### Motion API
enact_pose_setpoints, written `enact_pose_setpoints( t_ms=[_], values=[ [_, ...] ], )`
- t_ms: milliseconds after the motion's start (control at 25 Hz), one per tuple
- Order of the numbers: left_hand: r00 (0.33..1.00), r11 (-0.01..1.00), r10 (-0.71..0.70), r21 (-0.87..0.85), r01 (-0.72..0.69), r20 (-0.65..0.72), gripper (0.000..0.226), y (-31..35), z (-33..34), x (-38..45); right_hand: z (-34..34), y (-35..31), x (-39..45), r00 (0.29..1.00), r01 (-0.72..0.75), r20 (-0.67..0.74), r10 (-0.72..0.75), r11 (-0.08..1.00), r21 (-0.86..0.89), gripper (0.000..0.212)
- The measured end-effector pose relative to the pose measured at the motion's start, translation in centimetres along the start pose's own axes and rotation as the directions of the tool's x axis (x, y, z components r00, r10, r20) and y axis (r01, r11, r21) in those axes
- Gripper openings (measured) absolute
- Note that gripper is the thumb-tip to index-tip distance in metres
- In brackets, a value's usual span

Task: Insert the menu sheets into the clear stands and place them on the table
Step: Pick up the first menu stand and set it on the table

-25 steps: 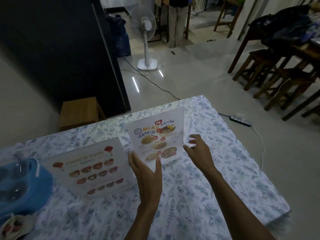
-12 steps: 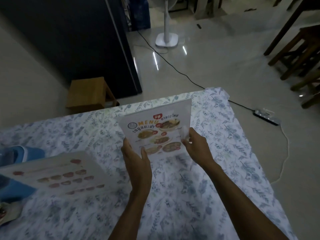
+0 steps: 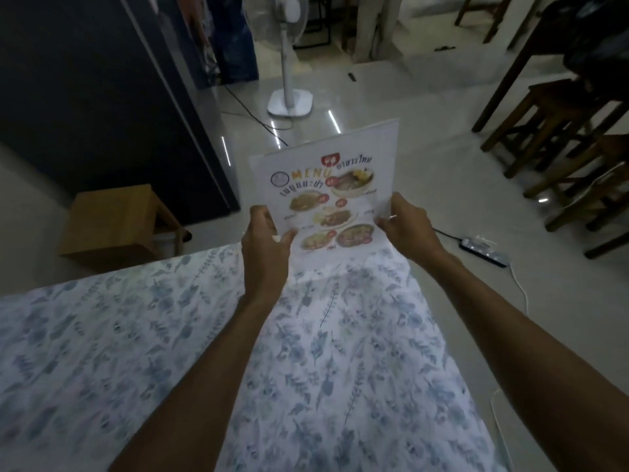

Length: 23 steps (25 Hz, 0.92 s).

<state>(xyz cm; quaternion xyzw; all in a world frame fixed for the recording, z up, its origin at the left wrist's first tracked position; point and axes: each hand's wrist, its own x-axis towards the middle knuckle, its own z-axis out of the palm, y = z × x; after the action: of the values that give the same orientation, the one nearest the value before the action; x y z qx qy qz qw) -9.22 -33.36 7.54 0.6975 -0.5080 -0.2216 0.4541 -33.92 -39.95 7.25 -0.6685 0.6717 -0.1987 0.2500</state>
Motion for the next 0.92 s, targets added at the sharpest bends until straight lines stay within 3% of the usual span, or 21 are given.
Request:
enact_pose_setpoints(
  t_ms=[320,680,920],
  values=[
    [0.982,0.983,0.069,0.157,-0.097,0.176,0.041,-0.5,6.1,6.9,0.8,4.9,8.3,0.997,-0.036,0.063,0.034,0.999,0.023,0.035],
    [0.983,0.978,0.052,0.192,-0.087,0.178,0.035,-2.0,7.2,7.7,2.3,6.5,9.5,0.999,-0.035,0.04,0.036,0.999,-0.035,0.036],
    [0.963,0.96,0.057,0.251,-0.126,0.265,0.034,-1.1,6.4,7.2,1.5,5.7,9.4,0.993,-0.097,0.07,0.095,0.995,0.023,0.039]
  ],
)
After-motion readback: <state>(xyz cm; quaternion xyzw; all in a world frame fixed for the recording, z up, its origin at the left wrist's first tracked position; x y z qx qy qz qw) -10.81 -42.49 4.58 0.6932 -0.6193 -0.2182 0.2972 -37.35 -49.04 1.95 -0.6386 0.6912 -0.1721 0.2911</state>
